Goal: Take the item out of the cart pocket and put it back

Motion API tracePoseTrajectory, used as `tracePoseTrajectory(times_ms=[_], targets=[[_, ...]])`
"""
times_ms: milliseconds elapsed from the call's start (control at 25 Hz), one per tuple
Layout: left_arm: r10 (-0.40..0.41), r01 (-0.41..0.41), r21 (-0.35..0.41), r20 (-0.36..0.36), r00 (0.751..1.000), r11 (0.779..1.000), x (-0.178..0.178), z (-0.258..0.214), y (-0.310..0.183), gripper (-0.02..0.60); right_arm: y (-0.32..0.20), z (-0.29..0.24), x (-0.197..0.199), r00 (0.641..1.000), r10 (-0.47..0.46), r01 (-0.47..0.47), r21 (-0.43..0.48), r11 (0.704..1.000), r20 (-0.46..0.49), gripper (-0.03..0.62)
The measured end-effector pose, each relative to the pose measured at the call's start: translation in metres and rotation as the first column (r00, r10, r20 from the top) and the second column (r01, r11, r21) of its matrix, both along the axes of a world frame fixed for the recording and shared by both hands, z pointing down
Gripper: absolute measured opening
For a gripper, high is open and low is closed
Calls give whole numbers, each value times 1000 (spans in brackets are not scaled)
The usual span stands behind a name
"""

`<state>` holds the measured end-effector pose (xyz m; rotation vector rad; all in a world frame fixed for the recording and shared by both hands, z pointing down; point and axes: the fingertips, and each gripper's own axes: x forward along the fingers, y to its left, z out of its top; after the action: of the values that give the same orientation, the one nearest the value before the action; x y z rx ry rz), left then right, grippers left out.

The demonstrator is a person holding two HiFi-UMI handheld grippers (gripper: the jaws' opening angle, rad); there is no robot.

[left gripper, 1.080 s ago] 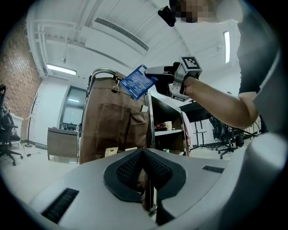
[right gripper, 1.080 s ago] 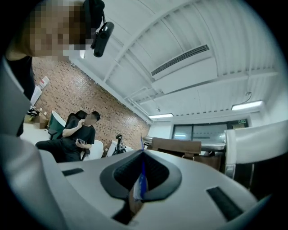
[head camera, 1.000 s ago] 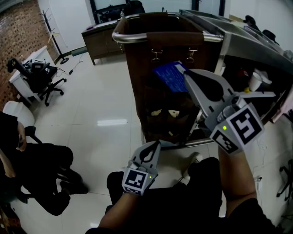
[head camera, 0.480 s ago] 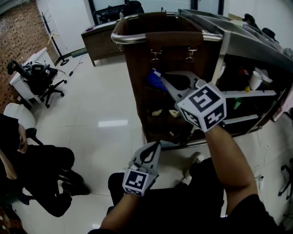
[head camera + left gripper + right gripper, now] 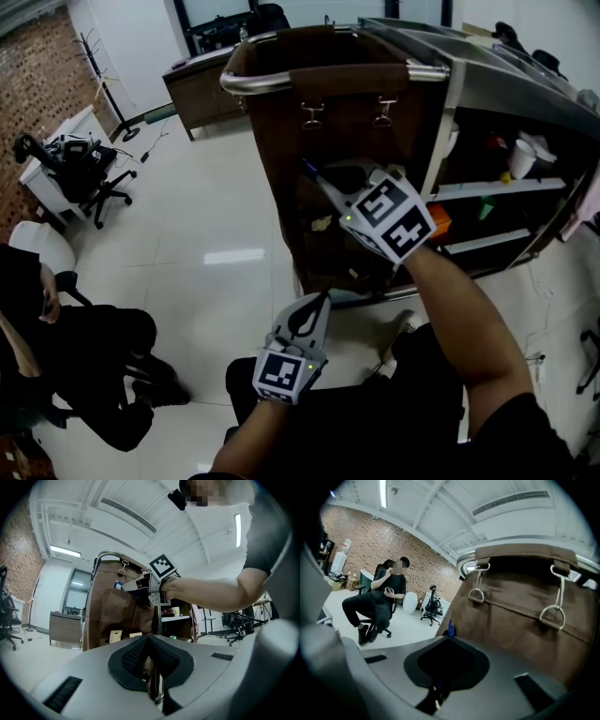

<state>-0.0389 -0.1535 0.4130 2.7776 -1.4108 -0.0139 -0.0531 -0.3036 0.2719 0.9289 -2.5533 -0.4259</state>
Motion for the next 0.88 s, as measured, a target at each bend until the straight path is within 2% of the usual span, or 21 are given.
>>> tracePoseTrajectory(times_ms=[200, 480, 720, 880], targets=[[7, -7, -3, 5, 1000, 1000, 2, 1, 1, 0, 0, -1, 2, 1000, 11, -11, 9, 1000, 16, 20], [7, -7, -10, 6, 1000, 1000, 1, 1, 0, 0, 8, -18, 3, 996, 1, -6, 46, 999, 90, 51], [9, -9, -8, 9, 1000, 1000, 3, 1, 0, 0, 24, -48, 10, 978, -23, 12, 53, 999, 207, 51], [5, -5, -1, 10, 1000, 1000, 2, 1, -1, 0, 43, -69, 19, 954, -56, 41, 59, 997, 296, 33]])
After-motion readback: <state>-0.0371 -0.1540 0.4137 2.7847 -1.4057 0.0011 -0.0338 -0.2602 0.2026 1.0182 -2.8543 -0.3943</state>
